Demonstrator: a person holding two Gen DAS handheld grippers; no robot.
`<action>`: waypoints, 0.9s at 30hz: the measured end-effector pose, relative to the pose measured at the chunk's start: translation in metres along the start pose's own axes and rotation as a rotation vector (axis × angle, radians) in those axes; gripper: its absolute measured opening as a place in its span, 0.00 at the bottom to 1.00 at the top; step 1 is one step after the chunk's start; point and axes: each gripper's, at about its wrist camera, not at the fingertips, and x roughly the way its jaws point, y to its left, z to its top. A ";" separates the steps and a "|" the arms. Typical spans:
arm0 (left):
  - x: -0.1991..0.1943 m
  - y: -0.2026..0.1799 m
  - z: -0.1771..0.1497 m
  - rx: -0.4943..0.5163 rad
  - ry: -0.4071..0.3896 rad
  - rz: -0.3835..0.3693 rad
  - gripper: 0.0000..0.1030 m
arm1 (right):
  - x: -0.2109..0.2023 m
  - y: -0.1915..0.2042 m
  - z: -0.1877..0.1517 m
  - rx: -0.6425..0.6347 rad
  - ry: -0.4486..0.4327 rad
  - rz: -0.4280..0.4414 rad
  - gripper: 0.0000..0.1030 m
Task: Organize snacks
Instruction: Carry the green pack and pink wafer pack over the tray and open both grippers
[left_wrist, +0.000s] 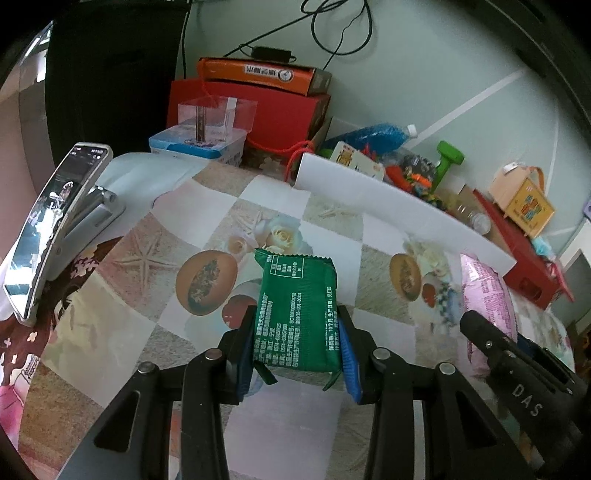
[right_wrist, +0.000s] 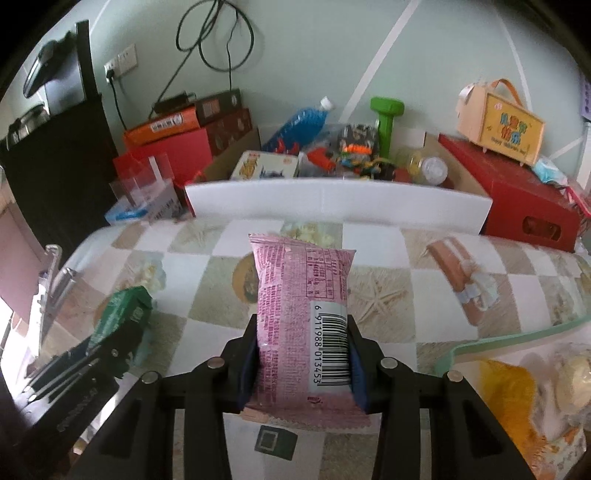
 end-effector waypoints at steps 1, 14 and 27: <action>-0.002 -0.001 0.001 0.000 -0.006 -0.003 0.40 | -0.003 0.000 0.001 0.002 -0.009 0.001 0.42; -0.035 -0.025 0.007 0.054 -0.059 -0.026 0.40 | -0.040 -0.020 0.000 0.060 -0.012 0.011 0.42; -0.104 -0.078 -0.004 0.181 -0.060 -0.088 0.40 | -0.135 -0.058 -0.019 0.126 -0.040 -0.017 0.42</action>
